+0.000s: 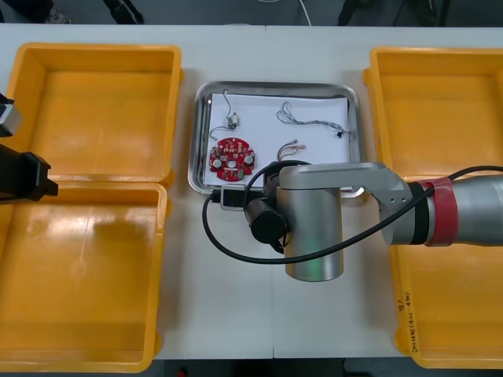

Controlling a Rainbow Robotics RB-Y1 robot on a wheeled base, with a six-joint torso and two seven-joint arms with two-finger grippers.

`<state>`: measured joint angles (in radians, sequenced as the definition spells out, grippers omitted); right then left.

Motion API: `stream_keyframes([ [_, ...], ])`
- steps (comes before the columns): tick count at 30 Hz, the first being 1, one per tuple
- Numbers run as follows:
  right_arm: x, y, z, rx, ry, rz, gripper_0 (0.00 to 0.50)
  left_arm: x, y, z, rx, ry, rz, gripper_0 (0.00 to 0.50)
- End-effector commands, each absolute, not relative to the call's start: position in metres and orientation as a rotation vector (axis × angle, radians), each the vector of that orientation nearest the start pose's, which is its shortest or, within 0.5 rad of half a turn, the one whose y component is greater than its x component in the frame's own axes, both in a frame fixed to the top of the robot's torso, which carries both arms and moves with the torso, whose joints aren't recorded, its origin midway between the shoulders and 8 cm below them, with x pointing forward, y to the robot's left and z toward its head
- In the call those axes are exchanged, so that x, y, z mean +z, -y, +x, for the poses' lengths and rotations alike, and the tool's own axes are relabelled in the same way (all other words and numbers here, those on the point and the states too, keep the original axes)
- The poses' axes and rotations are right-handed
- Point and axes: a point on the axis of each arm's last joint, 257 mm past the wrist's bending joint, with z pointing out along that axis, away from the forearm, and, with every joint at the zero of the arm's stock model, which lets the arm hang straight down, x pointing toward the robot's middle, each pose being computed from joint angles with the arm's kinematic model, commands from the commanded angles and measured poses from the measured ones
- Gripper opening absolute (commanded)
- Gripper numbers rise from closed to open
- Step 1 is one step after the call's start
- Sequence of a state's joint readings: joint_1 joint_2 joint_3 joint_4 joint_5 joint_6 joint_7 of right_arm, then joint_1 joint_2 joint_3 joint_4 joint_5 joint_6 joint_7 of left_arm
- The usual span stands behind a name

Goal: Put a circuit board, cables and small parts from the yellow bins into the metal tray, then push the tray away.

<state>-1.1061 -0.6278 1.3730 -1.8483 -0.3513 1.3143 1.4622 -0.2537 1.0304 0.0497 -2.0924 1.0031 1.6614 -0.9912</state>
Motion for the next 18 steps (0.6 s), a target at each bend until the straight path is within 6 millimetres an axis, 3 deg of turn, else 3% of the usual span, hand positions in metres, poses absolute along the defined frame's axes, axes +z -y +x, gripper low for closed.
stream_keyframes([
  [1,-0.227,0.025,0.495,-0.668,-1.677,-1.693,0.000,-0.143,-0.360,0.409,0.012,-2.633,-0.023,0.500],
  [9,-0.219,0.028,0.511,-0.699,-1.673,-1.675,0.000,-0.143,-0.360,0.409,0.012,-2.633,-0.023,0.500],
  [18,-0.210,0.018,0.520,-0.678,-1.683,-1.671,0.000,-0.143,-0.360,0.409,0.012,-2.633,-0.023,0.500],
])
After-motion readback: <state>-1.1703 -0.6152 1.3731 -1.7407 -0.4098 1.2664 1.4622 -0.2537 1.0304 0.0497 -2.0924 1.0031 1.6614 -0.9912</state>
